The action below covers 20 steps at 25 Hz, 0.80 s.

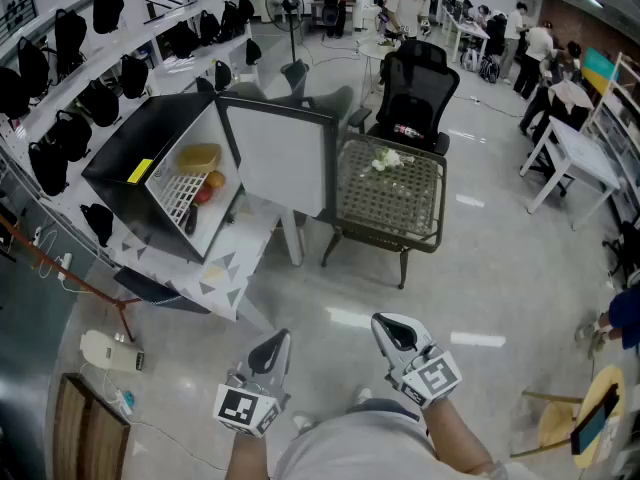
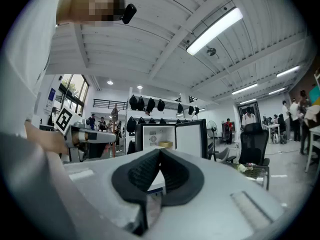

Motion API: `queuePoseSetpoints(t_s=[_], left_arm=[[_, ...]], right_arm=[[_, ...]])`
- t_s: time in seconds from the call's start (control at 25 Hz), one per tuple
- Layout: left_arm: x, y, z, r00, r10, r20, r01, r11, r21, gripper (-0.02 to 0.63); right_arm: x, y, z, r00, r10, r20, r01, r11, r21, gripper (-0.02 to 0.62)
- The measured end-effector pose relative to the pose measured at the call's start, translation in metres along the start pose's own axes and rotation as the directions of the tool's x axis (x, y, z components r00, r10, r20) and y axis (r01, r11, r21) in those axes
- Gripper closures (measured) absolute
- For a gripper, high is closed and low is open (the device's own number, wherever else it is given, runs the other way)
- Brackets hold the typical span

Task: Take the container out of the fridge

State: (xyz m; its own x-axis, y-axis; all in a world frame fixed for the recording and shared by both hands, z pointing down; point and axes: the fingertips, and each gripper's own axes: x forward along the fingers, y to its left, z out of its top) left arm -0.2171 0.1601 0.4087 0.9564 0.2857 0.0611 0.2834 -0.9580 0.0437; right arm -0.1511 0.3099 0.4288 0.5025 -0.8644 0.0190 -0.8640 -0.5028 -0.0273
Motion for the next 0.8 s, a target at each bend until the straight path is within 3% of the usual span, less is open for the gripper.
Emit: queuePoseSetpoints(t_s=[0.36,0.8], left_arm=[[0.078,-0.059,0.008,1.0,-0.014,0.012,0.014,1.0,0.012,0.597],[0.137,-0.106,-0.012,0.997,-0.042,-0.057,0.044,0.998,0.04,0.598]], right_arm=[[-0.041,-0.077,0.004,0.999,0.0,0.036,-0.001,1.0,0.022,0.592],[-0.071,-0.143,-0.019,0.999,-0.022,0.025,0.019,0.996,0.085,0.592]])
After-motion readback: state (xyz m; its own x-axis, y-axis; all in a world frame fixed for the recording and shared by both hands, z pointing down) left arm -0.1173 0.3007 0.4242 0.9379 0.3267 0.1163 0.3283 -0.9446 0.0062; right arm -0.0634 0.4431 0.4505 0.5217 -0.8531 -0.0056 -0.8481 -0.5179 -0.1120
